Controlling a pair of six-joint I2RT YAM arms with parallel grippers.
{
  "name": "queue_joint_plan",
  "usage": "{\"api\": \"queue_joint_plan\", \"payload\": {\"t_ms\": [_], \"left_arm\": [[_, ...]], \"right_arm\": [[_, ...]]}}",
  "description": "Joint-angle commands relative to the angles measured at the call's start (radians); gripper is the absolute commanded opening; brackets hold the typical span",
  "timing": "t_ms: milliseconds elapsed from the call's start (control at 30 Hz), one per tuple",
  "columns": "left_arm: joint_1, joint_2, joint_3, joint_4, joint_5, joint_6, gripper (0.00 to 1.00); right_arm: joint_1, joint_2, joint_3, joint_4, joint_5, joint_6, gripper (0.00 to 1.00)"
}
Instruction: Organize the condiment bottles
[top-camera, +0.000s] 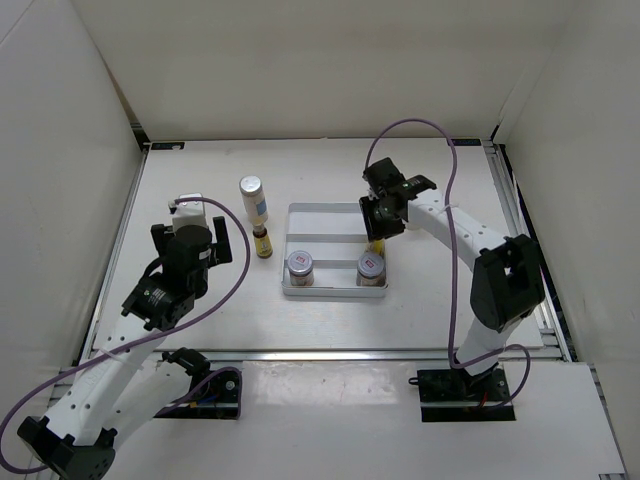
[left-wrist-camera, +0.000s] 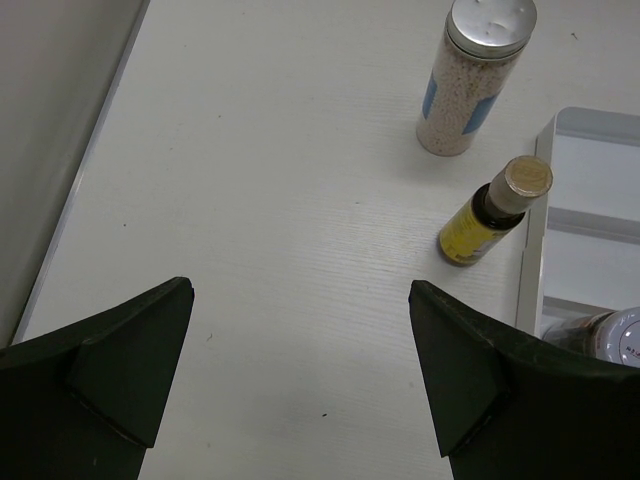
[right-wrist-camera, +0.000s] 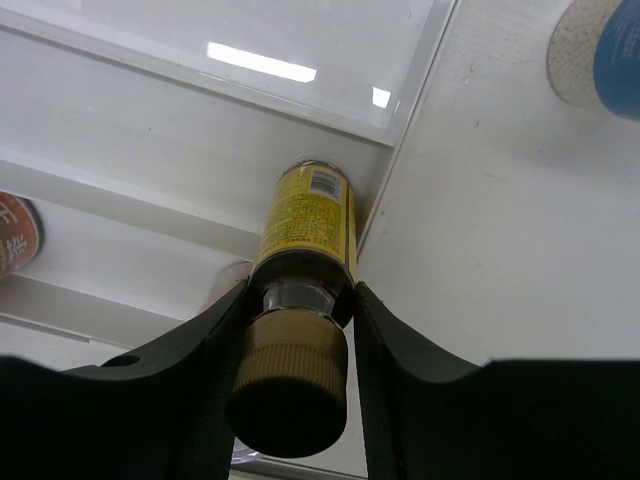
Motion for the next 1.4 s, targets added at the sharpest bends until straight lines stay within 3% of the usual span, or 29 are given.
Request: {"api": "queue_joint_plan", "payload": {"t_ms": [0, 33, 100, 133, 233, 367, 667, 1233, 1367], "left_arm": [[-0.003, 0.004, 0.001, 0.019, 0.017, -0.001, 1.0], [-0.003, 0.005, 0.001, 0.031, 0.026, -0.001, 1.0], [-0.003, 0.017, -0.008, 0.031, 0.063, 0.008, 1.0], [-0.003, 0.017, -0.008, 0.042, 0.082, 0.019, 1.0], [-0.003, 0.067, -0.017, 0.062, 0.2, 0.039, 1.0], [-0.003, 0.217, 0.058, 0.076, 0.328, 0.022, 1.0], [-0.003, 0.504, 0.202, 0.123, 0.382, 0.023, 1.0], [0.075, 0.687, 0.211, 0.258, 0.432, 0.004, 1.0], [0.086, 0.712, 0.221, 0.29, 0.479, -0.006, 0.93]], "right_arm": [[0.0, -0.013, 0.013, 0.053, -0.002, -0.01, 0.16], [0.009, -0.003, 0.013, 0.053, -0.011, -0.01, 0.34], [0.009, -0.003, 0.013, 0.053, -0.011, -0.01, 0.54], [0.009, -0.018, 0.013, 0.043, 0.004, -0.01, 0.71], [0.009, -0.073, 0.056, 0.006, 0.049, -0.01, 1.0], [0.009, -0.168, 0.097, -0.045, 0.07, -0.02, 1.0], [0.009, -0.389, 0.05, -0.074, 0.031, 0.001, 1.0], [0.009, -0.509, -0.044, -0.083, -0.014, 0.021, 1.0], [0.009, -0.518, -0.053, -0.083, -0.014, 0.021, 1.0]]}}
